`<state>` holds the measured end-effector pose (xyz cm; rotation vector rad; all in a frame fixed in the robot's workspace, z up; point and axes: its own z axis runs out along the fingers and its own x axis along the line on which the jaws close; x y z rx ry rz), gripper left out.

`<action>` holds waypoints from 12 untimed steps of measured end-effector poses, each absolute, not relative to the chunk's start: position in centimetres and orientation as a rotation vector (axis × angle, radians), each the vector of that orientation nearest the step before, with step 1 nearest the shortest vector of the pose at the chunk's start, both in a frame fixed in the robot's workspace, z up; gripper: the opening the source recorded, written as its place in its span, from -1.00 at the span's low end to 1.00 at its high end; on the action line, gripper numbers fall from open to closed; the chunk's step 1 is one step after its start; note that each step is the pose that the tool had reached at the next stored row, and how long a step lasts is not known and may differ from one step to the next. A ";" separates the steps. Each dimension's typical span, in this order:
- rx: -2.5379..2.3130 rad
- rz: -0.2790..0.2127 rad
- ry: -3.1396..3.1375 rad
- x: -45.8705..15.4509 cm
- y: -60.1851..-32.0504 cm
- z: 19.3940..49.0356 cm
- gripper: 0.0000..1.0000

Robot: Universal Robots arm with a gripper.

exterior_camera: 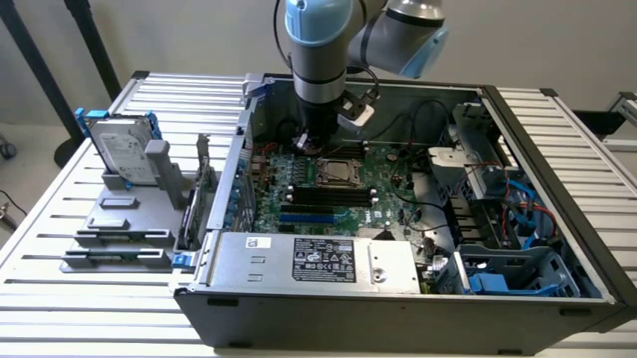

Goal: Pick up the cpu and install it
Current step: 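Install the first cpu locking lever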

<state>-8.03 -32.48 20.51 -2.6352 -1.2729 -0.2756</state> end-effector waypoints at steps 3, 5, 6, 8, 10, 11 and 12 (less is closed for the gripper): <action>-2.647 -0.278 -1.252 -8.0 -32.4 20.5 -0.79; -2.652 -0.279 -1.241 -8.0 -32.3 20.4 -0.79; -2.655 -0.280 -1.237 -8.0 -32.3 20.4 -0.79; -2.658 -0.280 -1.231 -8.0 -32.3 20.3 -0.79; -2.660 -0.280 -1.226 -8.0 -32.3 20.2 -0.79; -2.661 -0.280 -1.225 -8.0 -32.3 20.2 -0.79; -2.662 -0.280 -1.223 -7.9 -32.3 20.1 -0.79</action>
